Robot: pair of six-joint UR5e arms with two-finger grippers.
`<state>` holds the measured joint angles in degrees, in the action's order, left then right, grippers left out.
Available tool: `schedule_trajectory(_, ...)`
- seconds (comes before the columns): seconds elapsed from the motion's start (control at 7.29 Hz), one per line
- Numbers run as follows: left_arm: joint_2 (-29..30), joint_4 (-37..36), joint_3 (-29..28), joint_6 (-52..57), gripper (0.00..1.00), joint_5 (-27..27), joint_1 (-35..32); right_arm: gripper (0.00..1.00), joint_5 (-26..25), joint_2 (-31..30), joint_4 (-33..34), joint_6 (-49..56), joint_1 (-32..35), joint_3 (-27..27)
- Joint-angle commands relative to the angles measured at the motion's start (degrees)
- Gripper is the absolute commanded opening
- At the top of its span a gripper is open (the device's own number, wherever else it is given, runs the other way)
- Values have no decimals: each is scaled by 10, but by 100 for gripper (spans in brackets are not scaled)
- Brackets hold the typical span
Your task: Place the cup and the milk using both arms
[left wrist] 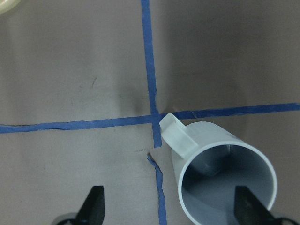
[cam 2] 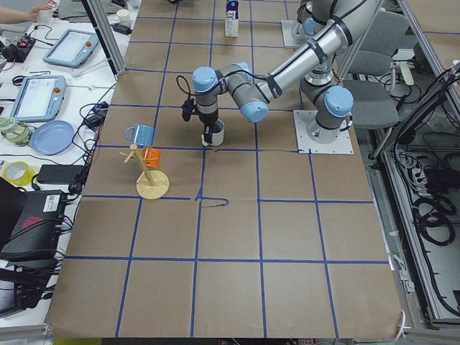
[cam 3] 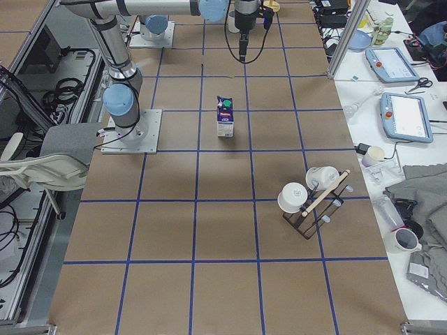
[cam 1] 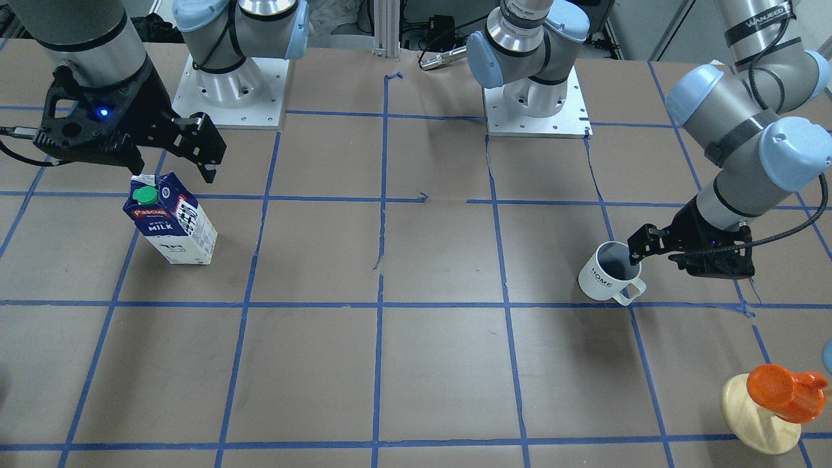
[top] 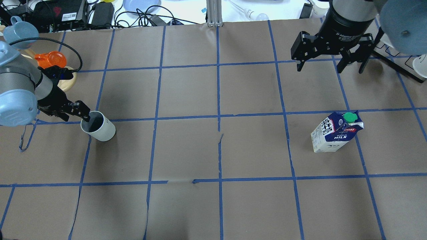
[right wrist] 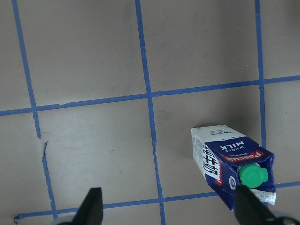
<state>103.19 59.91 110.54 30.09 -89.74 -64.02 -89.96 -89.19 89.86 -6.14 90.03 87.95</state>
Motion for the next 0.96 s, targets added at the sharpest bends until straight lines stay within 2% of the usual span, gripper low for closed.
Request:
schedule_trajectory(0.0, 22, -3, 2, -2, 27, 1, 0, 100, -7, 0, -1, 0, 13, -3)
schedule_trajectory(0.14, 24, -4, 0, -2, 7, 2, 0, 100, -7, -1, -2, 3, 13, -4)
schedule_trajectory(0.27, 24, 2, 2, -3, 0, 26, -2, 100, -5, -1, -2, 4, 13, -2)
schedule_trajectory(0.55, 10, 5, -1, -25, 0, 43, -14, 100, -5, -1, 1, 30, 13, -1)
schedule_trajectory(0.82, -16, 15, -8, -75, 0, 64, -56, 100, -5, 0, 5, 27, 13, -5)
